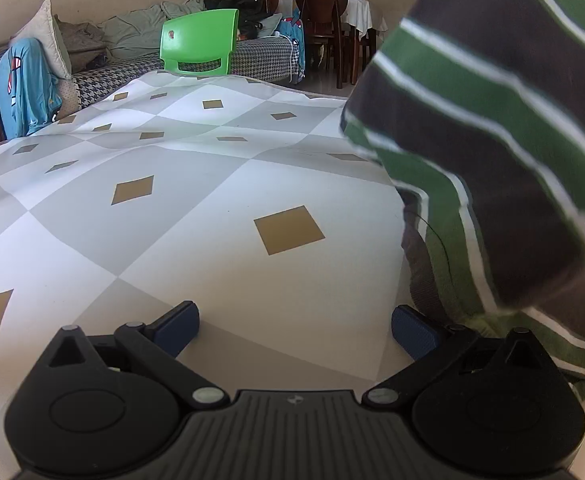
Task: Fold clothes
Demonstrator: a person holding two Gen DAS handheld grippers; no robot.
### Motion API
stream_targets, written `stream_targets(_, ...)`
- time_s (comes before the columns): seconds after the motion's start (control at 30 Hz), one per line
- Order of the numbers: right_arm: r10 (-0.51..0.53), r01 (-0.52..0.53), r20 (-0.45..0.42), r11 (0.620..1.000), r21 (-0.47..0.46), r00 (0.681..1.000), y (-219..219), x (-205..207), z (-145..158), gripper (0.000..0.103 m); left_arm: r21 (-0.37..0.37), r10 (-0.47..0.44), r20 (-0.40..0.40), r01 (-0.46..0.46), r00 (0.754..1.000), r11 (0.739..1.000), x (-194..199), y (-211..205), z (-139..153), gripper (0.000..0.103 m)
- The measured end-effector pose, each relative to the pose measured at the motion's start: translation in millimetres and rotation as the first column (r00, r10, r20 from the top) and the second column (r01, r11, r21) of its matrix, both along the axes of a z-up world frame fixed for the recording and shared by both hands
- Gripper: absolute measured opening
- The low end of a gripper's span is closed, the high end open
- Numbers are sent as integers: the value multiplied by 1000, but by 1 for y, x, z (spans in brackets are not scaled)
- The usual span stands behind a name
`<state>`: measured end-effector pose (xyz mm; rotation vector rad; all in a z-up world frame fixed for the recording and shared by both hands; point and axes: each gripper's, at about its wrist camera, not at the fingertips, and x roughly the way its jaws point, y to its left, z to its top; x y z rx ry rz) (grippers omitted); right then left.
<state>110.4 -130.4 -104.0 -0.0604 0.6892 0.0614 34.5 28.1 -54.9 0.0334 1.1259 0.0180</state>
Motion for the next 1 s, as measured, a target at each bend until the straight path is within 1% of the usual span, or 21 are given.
stream_targets(0.27,0,0,0,1000,0,1000,0,0,0,103,-13,4,18,-3,1000,1000,2,0,3,103)
stream_targets(0.43,0,0,0,1000,0,1000,0,0,0,103,0,-7,22,7,1000,1000,2,-4,2,103)
stream_targets(0.63,0,0,0,1000,0,1000,0,0,0,103,-18,21,1,-21,1000,1000,5,0,-1,103)
stream_targets(0.7,0,0,0,1000,0,1000,0,0,0,103,-12,29,-5,-29,1000,1000,4,1,-2,103)
stream_targets(0.87,0,0,0,1000,0,1000,-1,0,0,103,1,28,1,-28,1000,1000,2,1,-2,103)
stream_targets(1.0,0,0,0,1000,0,1000,-1,0,0,103,-13,28,1,-28,1000,1000,1,4,-2,103)
